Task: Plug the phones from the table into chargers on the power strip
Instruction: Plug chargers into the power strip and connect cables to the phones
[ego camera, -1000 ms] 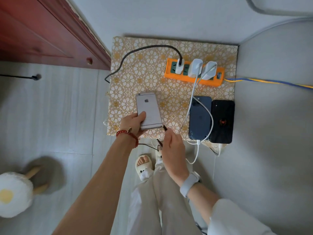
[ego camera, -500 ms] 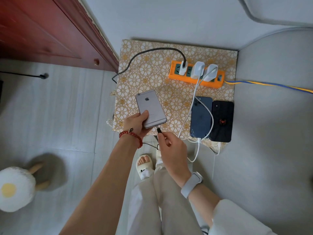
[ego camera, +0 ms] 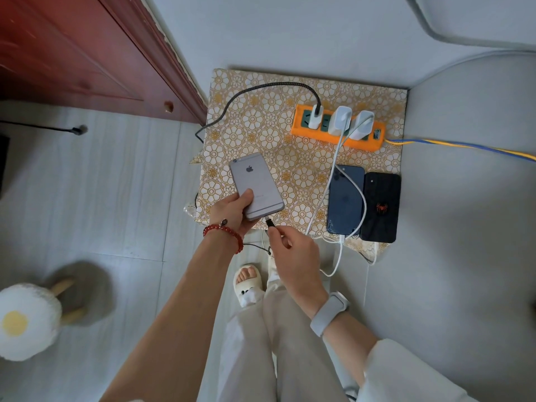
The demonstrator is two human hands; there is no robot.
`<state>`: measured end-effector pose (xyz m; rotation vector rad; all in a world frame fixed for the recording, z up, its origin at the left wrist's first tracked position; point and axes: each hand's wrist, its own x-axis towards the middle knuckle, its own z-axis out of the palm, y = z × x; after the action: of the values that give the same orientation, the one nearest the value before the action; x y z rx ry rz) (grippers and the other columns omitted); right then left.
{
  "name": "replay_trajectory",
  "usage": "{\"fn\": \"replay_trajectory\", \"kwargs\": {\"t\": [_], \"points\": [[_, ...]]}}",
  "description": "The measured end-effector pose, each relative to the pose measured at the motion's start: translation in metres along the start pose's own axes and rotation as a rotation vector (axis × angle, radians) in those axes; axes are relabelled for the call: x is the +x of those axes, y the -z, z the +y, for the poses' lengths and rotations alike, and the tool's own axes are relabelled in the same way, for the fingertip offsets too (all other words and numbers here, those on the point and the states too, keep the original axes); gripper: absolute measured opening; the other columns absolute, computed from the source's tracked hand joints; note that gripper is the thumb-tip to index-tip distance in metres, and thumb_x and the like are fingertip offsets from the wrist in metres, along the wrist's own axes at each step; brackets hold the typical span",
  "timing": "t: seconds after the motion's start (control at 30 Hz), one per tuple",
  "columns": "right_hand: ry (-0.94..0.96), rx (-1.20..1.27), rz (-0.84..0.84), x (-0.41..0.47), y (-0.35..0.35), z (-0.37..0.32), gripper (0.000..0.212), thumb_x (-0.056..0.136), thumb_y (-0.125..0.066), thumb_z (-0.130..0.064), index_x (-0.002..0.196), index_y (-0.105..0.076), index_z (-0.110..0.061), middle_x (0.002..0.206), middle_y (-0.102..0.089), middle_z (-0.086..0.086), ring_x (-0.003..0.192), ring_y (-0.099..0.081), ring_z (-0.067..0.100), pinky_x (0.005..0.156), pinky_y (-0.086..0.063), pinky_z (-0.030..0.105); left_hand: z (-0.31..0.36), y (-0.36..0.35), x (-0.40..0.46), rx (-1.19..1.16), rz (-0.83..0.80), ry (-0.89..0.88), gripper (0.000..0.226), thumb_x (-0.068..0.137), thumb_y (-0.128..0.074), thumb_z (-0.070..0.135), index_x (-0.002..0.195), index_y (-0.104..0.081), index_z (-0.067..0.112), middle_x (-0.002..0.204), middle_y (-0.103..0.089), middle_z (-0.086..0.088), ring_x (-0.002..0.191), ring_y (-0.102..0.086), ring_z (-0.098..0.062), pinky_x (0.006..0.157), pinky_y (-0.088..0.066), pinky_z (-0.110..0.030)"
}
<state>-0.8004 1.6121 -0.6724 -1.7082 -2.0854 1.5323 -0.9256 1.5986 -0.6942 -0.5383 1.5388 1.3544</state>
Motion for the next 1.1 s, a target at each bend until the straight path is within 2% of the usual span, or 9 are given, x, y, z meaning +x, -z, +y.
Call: {"fn": "replay_trajectory", "kwargs": {"t": [0.13,0.3,0.4,0.5,0.7,0.8,0.9,1.0,1.1], "points": [[0.000,0.006,0.017,0.000,-0.001,0.001,0.026,0.089,-0.052,-0.029,0.067,-0.061,-0.019,0.041,-0.038,-0.006,0.045,-0.037,0.012,0.049,-0.029,0.028,-0.001,-0.001,0.000,0.017,0.011,-0.009,0.013,0.087,-0.054,0.008,0.075,-0.057,0.007,0.077,-0.059,-0.008,0.069,-0.059,-0.019,0.053,-0.056,-0.024],[-0.009,0.003,0.016,0.001,0.001,0.003,0.040,0.089,-0.051,-0.030,0.050,-0.041,-0.031,0.040,-0.037,-0.005,0.044,-0.036,0.013,0.049,-0.029,0.029,-0.003,-0.001,-0.001,0.043,0.008,-0.023,0.013,0.087,-0.054,0.008,0.075,-0.058,0.008,0.077,-0.059,-0.008,0.070,-0.059,-0.019,0.055,-0.056,-0.024],[-0.069,0.065,0.022,0.004,0.000,0.000,0.032,0.088,-0.052,-0.028,0.055,-0.049,-0.026,0.043,-0.044,-0.007,0.048,-0.045,0.013,0.055,-0.038,0.031,-0.003,-0.001,0.000,0.074,-0.005,-0.039,0.013,0.087,-0.054,0.008,0.075,-0.058,0.008,0.077,-0.060,-0.007,0.069,-0.059,-0.019,0.054,-0.056,-0.023],[-0.124,0.125,-0.012,0.005,-0.002,-0.002,0.026,0.088,-0.051,-0.027,0.067,-0.060,-0.015,0.050,-0.053,-0.002,0.060,-0.061,0.032,0.066,-0.052,0.043,-0.006,0.001,0.000,0.146,-0.010,-0.060,0.012,0.087,-0.055,0.009,0.075,-0.059,0.011,0.078,-0.061,-0.006,0.070,-0.060,-0.019,0.056,-0.056,-0.023],[-0.186,0.134,-0.038,-0.003,-0.008,0.003,0.027,0.088,-0.050,-0.025,0.075,-0.062,-0.005,0.061,-0.060,0.011,0.069,-0.062,0.038,0.073,-0.051,0.047,-0.011,0.006,0.003,0.307,-0.029,-0.075,0.009,0.086,-0.057,0.010,0.094,-0.060,0.007,0.076,-0.062,-0.003,0.068,-0.060,-0.016,0.057,-0.057,-0.023],[-0.239,0.160,-0.050,-0.005,-0.008,0.008,0.027,0.088,-0.049,-0.026,0.076,-0.063,-0.006,0.063,-0.060,0.010,0.073,-0.063,0.038,0.075,-0.052,0.051,-0.015,0.004,0.003,0.345,-0.040,-0.062,0.011,0.085,-0.058,0.010,0.096,-0.060,0.008,0.075,-0.063,-0.002,0.068,-0.061,-0.015,0.051,-0.056,-0.019],[-0.261,0.156,-0.093,-0.005,-0.007,0.013,0.030,0.088,-0.049,-0.025,0.074,-0.063,-0.003,0.061,-0.059,0.011,0.073,-0.062,0.039,0.076,-0.051,0.054,-0.022,0.006,0.007,0.393,-0.039,-0.030,0.009,0.086,-0.057,0.012,0.094,-0.060,0.008,0.075,-0.062,-0.002,0.068,-0.060,-0.015,0.057,-0.056,-0.022],[-0.256,0.092,-0.174,-0.002,-0.002,0.019,0.030,0.086,-0.047,-0.026,0.067,-0.062,-0.009,0.064,-0.066,0.009,0.074,-0.064,0.032,0.079,-0.051,0.048,-0.029,0.006,0.013,0.397,-0.067,-0.003,0.018,0.087,-0.056,0.012,0.103,-0.060,0.005,0.080,-0.063,-0.003,0.072,-0.061,-0.017,0.068,-0.055,-0.029],[-0.225,-0.050,-0.188,0.002,0.009,0.033,0.029,0.089,-0.042,-0.031,0.083,-0.066,-0.015,0.090,-0.071,0.007,0.089,-0.062,0.024,0.083,-0.050,0.038,-0.037,-0.001,0.018,0.492,-0.061,-0.050,0.023,0.087,-0.054,0.012,0.108,-0.059,0.006,0.089,-0.063,-0.005,0.077,-0.059,-0.021,0.063,-0.053,-0.029]]}}
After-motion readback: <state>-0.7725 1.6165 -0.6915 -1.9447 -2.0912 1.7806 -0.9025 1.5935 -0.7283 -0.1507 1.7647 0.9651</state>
